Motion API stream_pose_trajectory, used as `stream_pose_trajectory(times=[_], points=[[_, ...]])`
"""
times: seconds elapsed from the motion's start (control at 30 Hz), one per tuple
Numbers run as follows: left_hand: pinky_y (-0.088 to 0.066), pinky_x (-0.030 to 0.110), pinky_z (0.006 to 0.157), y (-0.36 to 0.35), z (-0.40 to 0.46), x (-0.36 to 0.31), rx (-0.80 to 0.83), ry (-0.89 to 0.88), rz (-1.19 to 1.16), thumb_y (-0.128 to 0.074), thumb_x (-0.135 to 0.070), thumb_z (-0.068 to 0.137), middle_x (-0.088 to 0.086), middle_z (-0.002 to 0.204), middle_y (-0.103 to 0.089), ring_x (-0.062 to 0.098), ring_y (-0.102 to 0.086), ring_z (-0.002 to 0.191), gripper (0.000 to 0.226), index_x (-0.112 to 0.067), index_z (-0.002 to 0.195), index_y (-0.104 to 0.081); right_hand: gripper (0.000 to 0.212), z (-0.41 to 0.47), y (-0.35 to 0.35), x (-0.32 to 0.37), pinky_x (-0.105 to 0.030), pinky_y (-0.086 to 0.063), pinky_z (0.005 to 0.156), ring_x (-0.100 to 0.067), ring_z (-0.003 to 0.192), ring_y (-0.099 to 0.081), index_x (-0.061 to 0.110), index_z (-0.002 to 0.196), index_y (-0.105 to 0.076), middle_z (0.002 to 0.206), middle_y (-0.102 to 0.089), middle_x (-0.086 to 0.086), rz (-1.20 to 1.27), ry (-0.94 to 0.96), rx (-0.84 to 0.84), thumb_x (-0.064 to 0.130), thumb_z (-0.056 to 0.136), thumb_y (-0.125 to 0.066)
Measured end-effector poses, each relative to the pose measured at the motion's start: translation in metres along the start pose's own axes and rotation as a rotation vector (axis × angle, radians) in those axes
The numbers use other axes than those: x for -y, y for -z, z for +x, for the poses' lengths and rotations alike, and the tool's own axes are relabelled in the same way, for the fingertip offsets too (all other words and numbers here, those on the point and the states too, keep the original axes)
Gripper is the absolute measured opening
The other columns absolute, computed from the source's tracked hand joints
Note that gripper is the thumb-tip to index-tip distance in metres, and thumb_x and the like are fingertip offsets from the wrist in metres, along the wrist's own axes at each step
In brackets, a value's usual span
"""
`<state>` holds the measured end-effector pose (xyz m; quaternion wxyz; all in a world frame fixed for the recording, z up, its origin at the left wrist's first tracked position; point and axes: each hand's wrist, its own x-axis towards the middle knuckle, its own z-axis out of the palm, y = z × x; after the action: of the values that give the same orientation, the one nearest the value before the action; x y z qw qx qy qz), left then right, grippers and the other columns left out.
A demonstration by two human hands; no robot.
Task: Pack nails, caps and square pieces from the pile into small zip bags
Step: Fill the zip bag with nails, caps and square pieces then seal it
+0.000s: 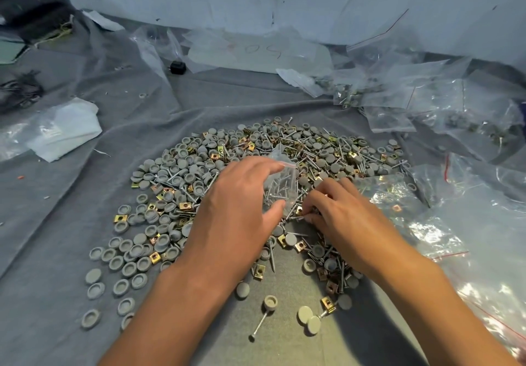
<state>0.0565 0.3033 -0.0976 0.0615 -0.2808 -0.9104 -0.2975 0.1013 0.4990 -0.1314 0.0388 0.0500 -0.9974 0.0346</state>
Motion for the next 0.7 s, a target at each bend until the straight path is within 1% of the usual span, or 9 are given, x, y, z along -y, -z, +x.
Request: stream_pose_trajectory(times=[0.17, 0.23, 0.27, 0.3, 0.33, 0.4, 0.5, 0.6, 0.7], points=[[-0.022, 0.001, 0.099, 0.0, 0.0, -0.001, -0.002, -0.003, 0.004, -0.075, -0.029, 0.084, -0.016, 0.134, -0.057, -0.004, -0.047, 0.123, 0.056, -0.027, 0.136, -0.055, 0.021, 0.001, 0.0, -0.002, -0.025, -0.044, 0.089, -0.011, 0.109, -0.039, 0.031, 0.116, -0.054, 0.119, -0.047, 0.011, 0.028, 0.016, 0.021, 0.039, 0.102, -0.042], [-0.023, 0.002, 0.1, 0.0, 0.001, -0.001, -0.004, -0.006, 0.007, -0.075, -0.029, 0.084, -0.016, 0.134, -0.057, -0.004, -0.047, 0.123, 0.056, -0.027, 0.136, -0.056, 0.011, 0.003, 0.009, -0.004, -0.018, -0.042, 0.089, 0.001, 0.104, -0.042, 0.037, 0.106, -0.052, 0.107, -0.047, 0.024, 0.212, -0.057, -0.017, 0.038, 0.099, -0.044], [-0.023, 0.003, 0.101, 0.0, 0.001, -0.001, -0.005, -0.008, 0.008, -0.075, -0.029, 0.084, -0.016, 0.134, -0.057, -0.003, -0.048, 0.123, 0.055, -0.027, 0.136, -0.056, 0.006, 0.003, 0.015, -0.005, -0.014, -0.044, 0.083, 0.006, 0.096, -0.046, 0.04, 0.1, -0.05, 0.098, -0.048, 0.028, 0.321, -0.085, -0.061, 0.035, 0.099, -0.047], [-0.024, 0.005, 0.102, 0.0, 0.001, 0.0, -0.006, -0.009, 0.009, -0.075, -0.03, 0.085, -0.016, 0.134, -0.057, -0.003, -0.048, 0.123, 0.055, -0.027, 0.136, -0.056, 0.01, 0.001, 0.019, -0.005, -0.009, -0.044, 0.076, 0.008, 0.089, -0.051, 0.042, 0.096, -0.05, 0.091, -0.051, 0.029, 0.412, -0.095, -0.141, 0.033, 0.098, -0.051], [-0.024, 0.005, 0.102, 0.0, 0.001, 0.0, -0.007, -0.009, 0.009, -0.075, -0.03, 0.085, -0.016, 0.134, -0.057, -0.003, -0.048, 0.123, 0.055, -0.027, 0.136, -0.056, 0.01, -0.001, 0.024, -0.005, -0.007, -0.043, 0.071, 0.008, 0.084, -0.054, 0.041, 0.096, -0.051, 0.086, -0.053, 0.027, 0.469, -0.058, -0.253, 0.031, 0.098, -0.054], [-0.023, 0.003, 0.099, -0.001, 0.001, 0.0, -0.009, -0.009, 0.008, -0.076, -0.029, 0.084, -0.017, 0.133, -0.057, -0.003, -0.047, 0.123, 0.055, -0.028, 0.136, -0.056, 0.007, -0.003, 0.034, 0.005, -0.005, -0.041, 0.07, 0.008, 0.082, -0.055, 0.031, 0.103, -0.059, 0.088, -0.054, 0.027, 0.501, 0.056, -0.403, 0.027, 0.098, -0.057], [-0.026, 0.007, 0.102, -0.002, 0.001, 0.0, -0.002, -0.008, 0.01, -0.08, -0.024, 0.081, -0.017, 0.132, -0.057, -0.001, -0.047, 0.123, 0.059, -0.027, 0.135, -0.057, 0.012, 0.0, 0.033, 0.018, -0.006, -0.04, 0.075, 0.009, 0.084, -0.054, 0.014, 0.104, -0.069, 0.094, -0.057, 0.02, 0.483, 0.17, -0.467, 0.02, 0.096, -0.063], [-0.031, 0.014, 0.108, -0.003, 0.002, 0.0, -0.002, -0.005, 0.015, -0.08, -0.019, 0.08, -0.014, 0.133, -0.058, 0.001, -0.049, 0.124, 0.061, -0.025, 0.136, -0.057, 0.014, 0.003, 0.028, 0.025, -0.012, -0.047, 0.074, 0.002, 0.085, -0.058, 0.011, 0.106, -0.073, 0.097, -0.067, 0.008, 0.48, 0.148, -0.49, 0.017, 0.095, -0.067], [-0.03, 0.013, 0.105, -0.004, 0.002, -0.001, -0.024, -0.014, 0.009, -0.08, -0.025, 0.082, -0.015, 0.132, -0.059, 0.0, -0.049, 0.123, 0.058, -0.025, 0.135, -0.058, 0.012, 0.003, 0.028, 0.026, -0.009, -0.044, 0.075, 0.006, 0.084, -0.057, 0.01, 0.104, -0.074, 0.096, -0.069, 0.007, 0.495, 0.124, -0.557, 0.015, 0.094, -0.07]])
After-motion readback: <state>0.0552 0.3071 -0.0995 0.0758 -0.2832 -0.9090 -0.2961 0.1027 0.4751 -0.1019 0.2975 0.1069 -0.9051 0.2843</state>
